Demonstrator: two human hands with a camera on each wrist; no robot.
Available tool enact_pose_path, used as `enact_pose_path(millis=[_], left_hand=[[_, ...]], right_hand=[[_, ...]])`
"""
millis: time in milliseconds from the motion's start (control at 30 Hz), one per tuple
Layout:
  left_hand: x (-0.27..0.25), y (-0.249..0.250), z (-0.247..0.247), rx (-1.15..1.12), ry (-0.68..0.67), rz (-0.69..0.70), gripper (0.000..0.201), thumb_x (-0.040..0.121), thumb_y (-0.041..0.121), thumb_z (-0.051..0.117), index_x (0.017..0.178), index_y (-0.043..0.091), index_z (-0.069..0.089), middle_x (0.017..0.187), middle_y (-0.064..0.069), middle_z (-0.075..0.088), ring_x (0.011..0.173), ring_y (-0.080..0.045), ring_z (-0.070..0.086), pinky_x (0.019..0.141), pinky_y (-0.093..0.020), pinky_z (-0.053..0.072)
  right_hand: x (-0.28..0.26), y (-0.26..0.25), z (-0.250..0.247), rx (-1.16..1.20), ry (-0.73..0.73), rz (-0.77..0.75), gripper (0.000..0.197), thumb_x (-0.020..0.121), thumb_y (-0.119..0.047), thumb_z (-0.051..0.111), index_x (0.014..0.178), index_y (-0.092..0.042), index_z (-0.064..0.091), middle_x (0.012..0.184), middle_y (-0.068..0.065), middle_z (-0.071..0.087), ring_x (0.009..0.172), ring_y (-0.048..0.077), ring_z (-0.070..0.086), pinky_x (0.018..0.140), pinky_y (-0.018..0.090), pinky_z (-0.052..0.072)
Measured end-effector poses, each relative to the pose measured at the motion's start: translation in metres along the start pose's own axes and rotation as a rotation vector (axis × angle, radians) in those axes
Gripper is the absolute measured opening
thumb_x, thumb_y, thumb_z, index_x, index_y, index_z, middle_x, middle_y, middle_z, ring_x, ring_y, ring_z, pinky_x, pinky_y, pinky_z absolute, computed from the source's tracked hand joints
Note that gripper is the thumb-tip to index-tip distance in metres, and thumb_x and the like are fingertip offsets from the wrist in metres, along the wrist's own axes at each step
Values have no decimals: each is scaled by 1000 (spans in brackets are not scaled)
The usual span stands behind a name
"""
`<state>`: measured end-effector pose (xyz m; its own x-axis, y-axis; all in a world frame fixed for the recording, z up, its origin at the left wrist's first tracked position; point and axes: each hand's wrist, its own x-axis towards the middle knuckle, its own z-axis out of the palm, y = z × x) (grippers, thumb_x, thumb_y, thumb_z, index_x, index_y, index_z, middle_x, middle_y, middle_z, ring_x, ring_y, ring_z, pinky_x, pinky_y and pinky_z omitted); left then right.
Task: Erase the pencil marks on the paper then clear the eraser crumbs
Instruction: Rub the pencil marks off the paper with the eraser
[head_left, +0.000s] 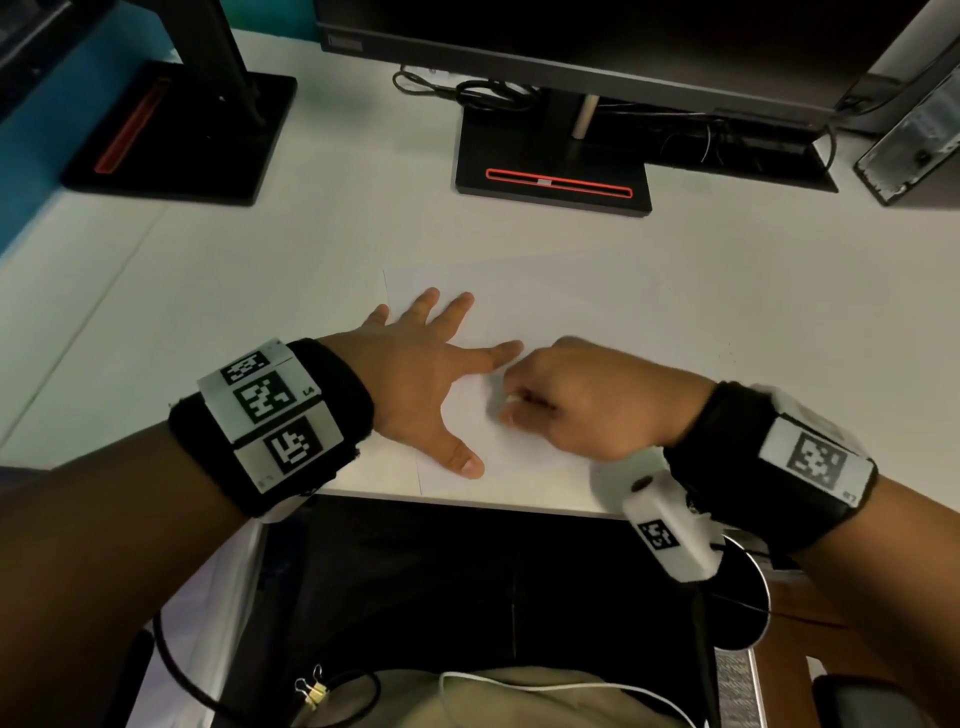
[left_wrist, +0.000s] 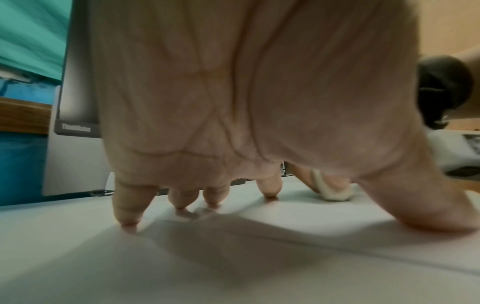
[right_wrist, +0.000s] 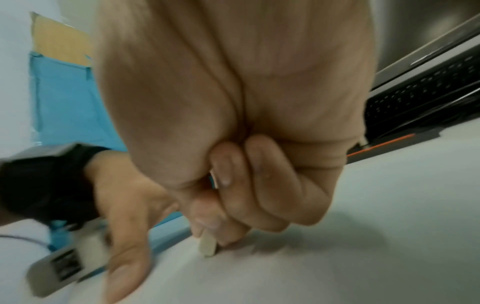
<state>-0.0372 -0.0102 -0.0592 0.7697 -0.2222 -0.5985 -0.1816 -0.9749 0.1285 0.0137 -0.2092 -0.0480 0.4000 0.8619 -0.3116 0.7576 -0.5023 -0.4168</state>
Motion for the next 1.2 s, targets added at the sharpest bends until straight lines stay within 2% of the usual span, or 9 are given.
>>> enact_pose_path(millis=[100,200,400,533,667,833,933,1067,1200], left_hand=[[-1,1,-1,2,-4,-5,124,60,91,64,145,64,-22,162,-2,-36,150,-29,-31,121,-63,-2],[-1,1,-1,3,-5,-4,124,59,92,63,145,64,-23,162,-2,-36,149,-29,-31,121,-62,-3],[0,0,1,-1,-1,-3,123,58,93,62,143,66,-23,162,-1,-37,149,-28,-32,122,-61,-4],[0,0,0,2,-3,-5,124,58,93,61,143,66,-24,162,-1,-37,149,-29,-32,122,-61,-3],[-1,0,-1,-5,-1,-2,123,59,92,63,143,66,-23,162,0,-36,149,-27,-32,122,-61,-4],[-2,0,0,-11,-2,-2,122,60,92,63,145,66,-20,162,0,-37,149,-26,-32,122,-59,-5],[-2,0,0,-6,4,2,121,60,91,64,145,66,-18,162,0,-36,150,-26,-32,122,-60,-4],[-2,1,-1,18,-2,-2,122,60,92,62,144,64,-22,162,-1,-36,150,-29,-31,122,-61,-3],[-2,0,0,4,-10,0,121,60,92,62,148,63,-16,161,1,-38,149,-26,-33,122,-60,-5]], right_hand=[[-7,4,-3,-6,-95,23,40,102,-36,52,64,-23,47,59,-5,48,56,6,47,57,19,31],[-7,14,-13,-37,-24,84,40,102,-36,52,65,-22,47,61,-6,48,57,6,46,57,19,28],[-11,5,-5,-4,-104,20,37,101,-34,54,65,-27,48,58,-7,49,58,2,50,57,17,34],[-5,10,-11,-31,-12,72,38,101,-34,53,66,-19,49,59,-5,49,56,7,47,60,23,30],[-8,-4,-2,20,-99,-1,39,101,-31,55,63,-32,45,54,-12,51,57,2,51,57,16,34],[4,11,-15,-29,-3,66,29,101,-30,51,78,-14,60,65,-2,56,60,11,51,64,30,38],[5,-6,-3,15,-44,-27,26,101,-26,53,76,-23,57,58,-6,52,57,7,52,59,17,37],[0,-2,-12,-12,-151,24,38,101,-32,54,65,-32,47,61,-24,57,60,-3,52,57,15,33],[10,4,-16,-29,-54,34,27,101,-31,52,81,-16,63,65,-5,57,61,8,53,64,25,37]])
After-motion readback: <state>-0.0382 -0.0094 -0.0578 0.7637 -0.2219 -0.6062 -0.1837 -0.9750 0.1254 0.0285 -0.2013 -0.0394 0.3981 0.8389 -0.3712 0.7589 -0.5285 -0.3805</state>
